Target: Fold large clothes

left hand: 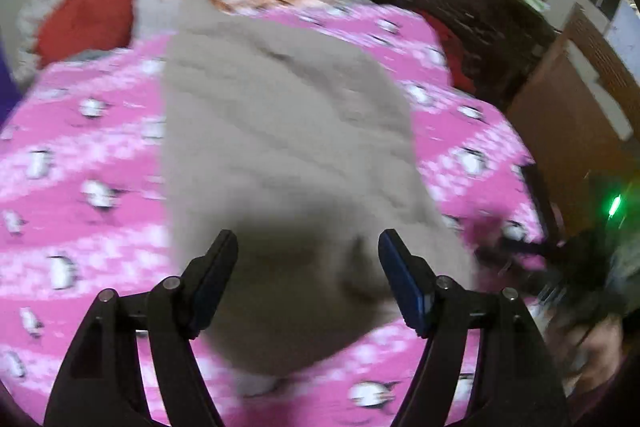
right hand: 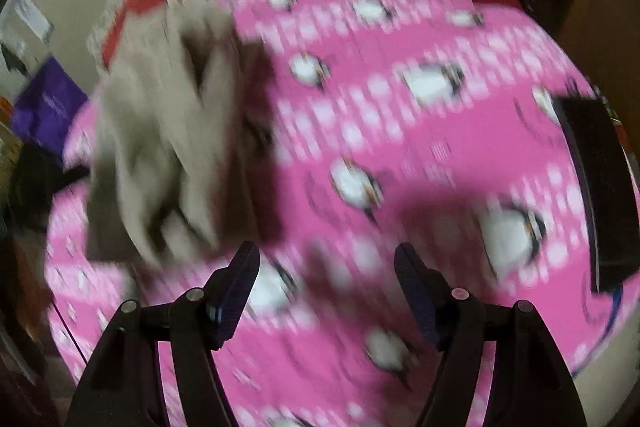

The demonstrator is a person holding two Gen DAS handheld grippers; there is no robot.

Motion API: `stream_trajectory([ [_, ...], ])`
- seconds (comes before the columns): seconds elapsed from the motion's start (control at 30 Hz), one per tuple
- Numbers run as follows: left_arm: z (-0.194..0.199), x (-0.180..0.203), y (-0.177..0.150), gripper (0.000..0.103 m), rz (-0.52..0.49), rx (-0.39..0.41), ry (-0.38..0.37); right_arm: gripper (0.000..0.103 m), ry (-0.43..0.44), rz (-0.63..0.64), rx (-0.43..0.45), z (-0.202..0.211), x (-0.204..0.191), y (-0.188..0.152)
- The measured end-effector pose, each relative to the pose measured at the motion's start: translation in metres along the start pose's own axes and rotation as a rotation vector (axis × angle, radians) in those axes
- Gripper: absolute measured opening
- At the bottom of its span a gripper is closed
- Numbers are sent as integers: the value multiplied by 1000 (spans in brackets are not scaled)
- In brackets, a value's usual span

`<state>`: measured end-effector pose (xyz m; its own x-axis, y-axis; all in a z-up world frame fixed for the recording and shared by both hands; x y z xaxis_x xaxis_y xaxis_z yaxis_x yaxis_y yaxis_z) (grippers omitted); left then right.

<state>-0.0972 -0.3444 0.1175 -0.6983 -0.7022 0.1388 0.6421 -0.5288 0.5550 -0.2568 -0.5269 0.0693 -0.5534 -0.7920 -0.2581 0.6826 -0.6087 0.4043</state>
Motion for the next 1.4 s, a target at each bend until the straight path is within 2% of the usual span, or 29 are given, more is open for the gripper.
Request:
stream_trajectory([
  [0.07, 0, -21, -5, 72, 24, 8, 36, 72, 53, -24, 46, -1, -10, 28],
  [0.17, -13, -40, -17, 72, 66, -32, 45, 72, 136, -32, 104, -14, -40, 71],
  [0.3, -33, -48, -31, 72, 119, -89, 37, 73, 191, 17, 108, -42, -76, 110],
  [0.33, -37, -46, -34, 72, 124, -103, 33, 70, 200, 47, 105, -46, -86, 116],
  [0.37, -42, -44, -36, 72, 119, -112, 34, 47, 204, 83, 105, -52, -98, 122],
  [0.43, -45, -40, -39, 73, 92, -111, 55, 7, 191, 137, 115, -58, -111, 128],
  [0.53, -51, -39, -40, 75, 92, -111, 42, 4, 100, 176, 164, -58, -112, 140],
  [0.63, -63, -42, -45, 78, 143, -151, -22, 4, -4, 103, 162, -84, -85, 150],
  [0.7, -65, -45, -48, 78, 175, -168, -40, 4, 29, 26, 97, -103, -70, 142],
  [0.77, -62, -46, -46, 78, 167, -164, -37, 7, 58, 12, 111, -95, -67, 136],
  [0.83, -54, -48, -39, 77, 144, -138, -8, 26, 101, -7, 137, -71, -65, 133],
  [0.9, -47, -49, -30, 77, 134, -103, 11, 34, 123, -4, 148, -43, -63, 127],
  [1.0, -48, -50, -20, 77, 127, -79, 27, 34, 158, 99, 149, -12, -79, 110],
  [1.1, -59, -50, -16, 78, 143, -89, 25, 34, 199, 236, 87, -8, -105, 79],
  [1.13, -65, -50, -16, 78, 150, -95, 22, 28, 192, 280, 61, -15, -113, 69],
  [1.2, -73, -51, -17, 81, 163, -107, 24, 27, 80, 368, 28, -39, -115, 54],
  [1.27, -80, -51, -21, 86, 196, -127, -14, 31, -116, 379, 32, -73, -89, 51],
  [1.3, -81, -52, -23, 86, 211, -137, -21, 31, -116, 338, 17, -83, -79, 51],
  [1.33, -77, -52, -24, 86, 213, -131, -9, 32, -42, 244, -7, -85, -69, 52],
  [1.4, -67, -50, -22, 86, 183, -105, 23, 35, 60, 162, 9, -69, -63, 56],
])
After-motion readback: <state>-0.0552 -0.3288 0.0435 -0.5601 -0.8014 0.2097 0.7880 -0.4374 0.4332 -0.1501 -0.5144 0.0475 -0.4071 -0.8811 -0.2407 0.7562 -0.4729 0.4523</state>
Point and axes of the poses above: each gripper's, at about its wrist camera, not at the fingertips, and z roughly against the way its jaws point, x to its right, y to its top, the point moved 6 cm from there along -z, roughly the way its jaws point
